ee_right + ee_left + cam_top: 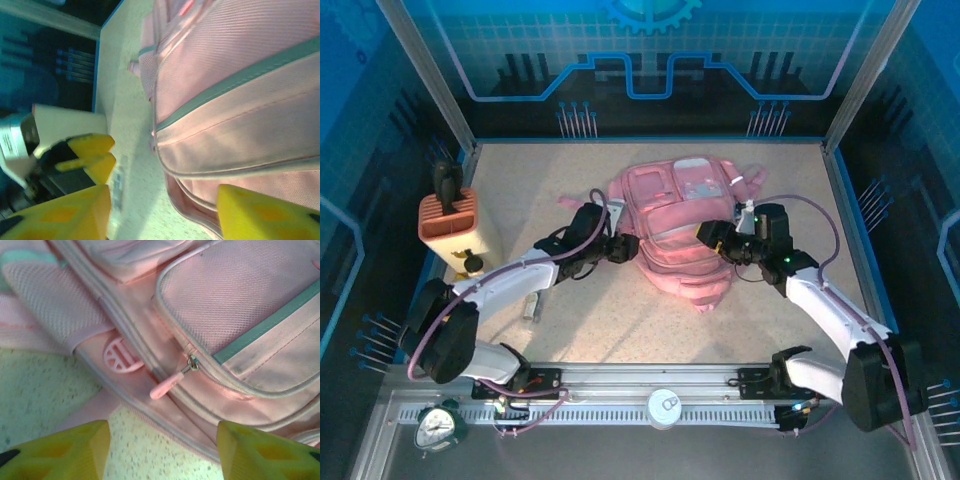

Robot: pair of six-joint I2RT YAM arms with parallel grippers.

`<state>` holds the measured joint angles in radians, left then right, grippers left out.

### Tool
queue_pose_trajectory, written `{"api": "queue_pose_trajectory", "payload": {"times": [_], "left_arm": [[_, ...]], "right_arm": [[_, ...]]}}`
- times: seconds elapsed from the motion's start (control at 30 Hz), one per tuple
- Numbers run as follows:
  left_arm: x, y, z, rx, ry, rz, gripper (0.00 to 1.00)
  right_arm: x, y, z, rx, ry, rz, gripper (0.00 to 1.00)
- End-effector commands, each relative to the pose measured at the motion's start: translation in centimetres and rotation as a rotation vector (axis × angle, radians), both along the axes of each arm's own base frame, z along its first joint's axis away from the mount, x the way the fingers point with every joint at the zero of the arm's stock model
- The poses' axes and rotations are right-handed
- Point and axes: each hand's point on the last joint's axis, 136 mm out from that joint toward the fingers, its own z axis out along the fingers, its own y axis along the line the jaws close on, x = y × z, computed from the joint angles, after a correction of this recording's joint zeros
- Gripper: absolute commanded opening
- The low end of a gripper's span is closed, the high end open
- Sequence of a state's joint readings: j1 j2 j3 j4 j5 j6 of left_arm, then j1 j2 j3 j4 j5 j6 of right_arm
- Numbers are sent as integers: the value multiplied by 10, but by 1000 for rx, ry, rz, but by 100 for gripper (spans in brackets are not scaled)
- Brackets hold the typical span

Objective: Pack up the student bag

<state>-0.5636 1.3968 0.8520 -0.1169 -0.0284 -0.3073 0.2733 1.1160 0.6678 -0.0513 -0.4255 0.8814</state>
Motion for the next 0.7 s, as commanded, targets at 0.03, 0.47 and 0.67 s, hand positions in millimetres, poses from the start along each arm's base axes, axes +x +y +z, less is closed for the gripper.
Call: {"api": "queue_pose_trajectory", "payload": {"times": [0.03,0.47,0.67], "left_arm": [[-34,33,-22,36,176,147,66],[-99,122,-52,100,346,575,73],[-105,157,-60,124,371,727,72]], "right_arm": [[-24,10,-8,-135,-80,131,72],[-82,89,-27,-201,-244,484,100],[-87,111,-31,-184,-257,520,100]]}}
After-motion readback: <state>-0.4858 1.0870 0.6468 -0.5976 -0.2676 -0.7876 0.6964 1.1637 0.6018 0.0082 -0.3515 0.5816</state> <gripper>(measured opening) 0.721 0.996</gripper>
